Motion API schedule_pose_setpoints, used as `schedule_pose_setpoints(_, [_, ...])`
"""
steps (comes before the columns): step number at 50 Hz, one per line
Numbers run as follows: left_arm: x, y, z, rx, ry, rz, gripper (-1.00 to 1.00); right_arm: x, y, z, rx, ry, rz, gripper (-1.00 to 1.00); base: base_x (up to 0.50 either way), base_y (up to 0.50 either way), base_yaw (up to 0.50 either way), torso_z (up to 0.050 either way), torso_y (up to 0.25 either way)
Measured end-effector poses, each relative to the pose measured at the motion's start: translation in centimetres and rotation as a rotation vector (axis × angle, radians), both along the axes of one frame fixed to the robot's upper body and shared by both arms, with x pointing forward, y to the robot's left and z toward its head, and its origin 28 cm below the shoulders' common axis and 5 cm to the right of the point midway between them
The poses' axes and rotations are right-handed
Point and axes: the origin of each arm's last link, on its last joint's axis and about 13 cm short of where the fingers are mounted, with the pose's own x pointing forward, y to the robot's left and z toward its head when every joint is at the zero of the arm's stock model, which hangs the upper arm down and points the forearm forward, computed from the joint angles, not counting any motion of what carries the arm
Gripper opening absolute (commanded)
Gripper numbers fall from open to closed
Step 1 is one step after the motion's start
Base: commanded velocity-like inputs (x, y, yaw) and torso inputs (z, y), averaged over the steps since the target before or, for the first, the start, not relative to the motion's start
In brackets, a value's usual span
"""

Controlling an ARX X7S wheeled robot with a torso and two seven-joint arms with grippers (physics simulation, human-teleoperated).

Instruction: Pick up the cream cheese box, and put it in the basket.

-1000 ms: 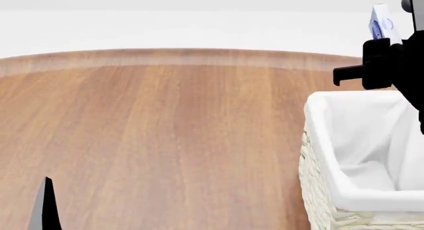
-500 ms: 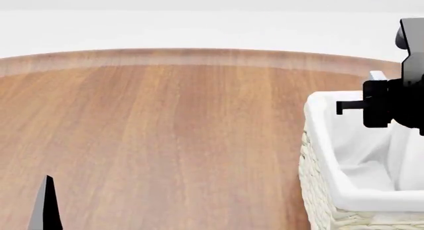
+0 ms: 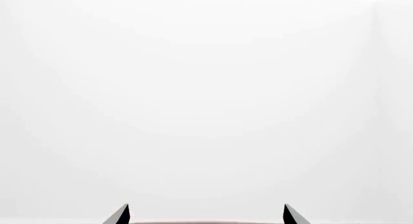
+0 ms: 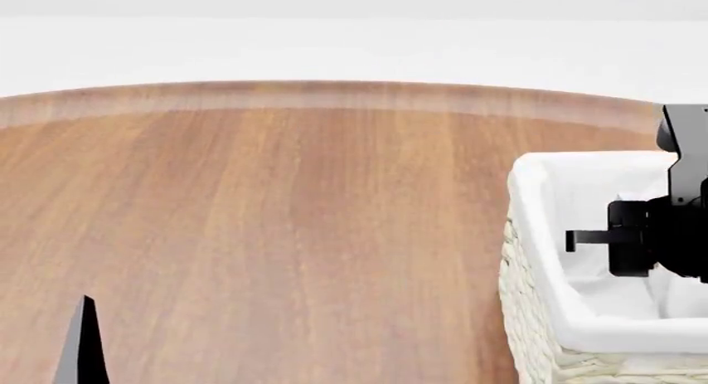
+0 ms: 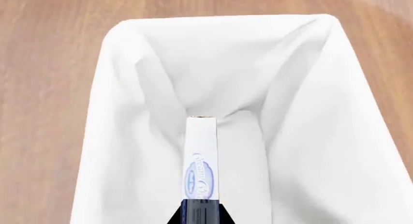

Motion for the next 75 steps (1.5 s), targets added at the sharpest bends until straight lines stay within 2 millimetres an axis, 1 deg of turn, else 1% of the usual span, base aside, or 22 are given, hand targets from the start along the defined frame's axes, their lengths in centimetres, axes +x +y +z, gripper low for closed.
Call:
schedule_pose_setpoints(19, [0.0,-0.1,-0.1,0.004,0.001,-0.004,1.0,-0.5,-0.8,-1.7,0.004,0.045,0.007,-1.0,0.0,0.0,0.0,0.0,0.001])
schedule_pose_setpoints(28, [0.0,-0.1,-0.1,0.005,0.001,-0.005,1.0,-0.5,-0.9,-1.9,0.006,0.05,0.013,-1.0,0.0,0.0,0.0,0.0,0.0])
schedule_pose_setpoints(37, [0.0,-0.1,-0.1,0.006,0.0,-0.005,1.0,-0.6,-0.8,-1.6,0.006,0.045,0.031,-1.0,0.0,0.0,0.0,0.0,0.001])
schedule_pose_setpoints(60, [-0.1,-0.1,0.0,0.007,-0.001,-0.008,1.0,-1.2,-1.2,0.0,0.003,0.016,0.069,-1.0,0.0,0.0,0.0,0.001,0.0])
schedule_pose_setpoints(75, [-0.2,-0.2,0.0,0.009,0.0,-0.01,1.0,-1.8,-1.6,0.4,-0.001,0.024,0.089,-1.0,0.0,0.0,0.0,0.0,0.0])
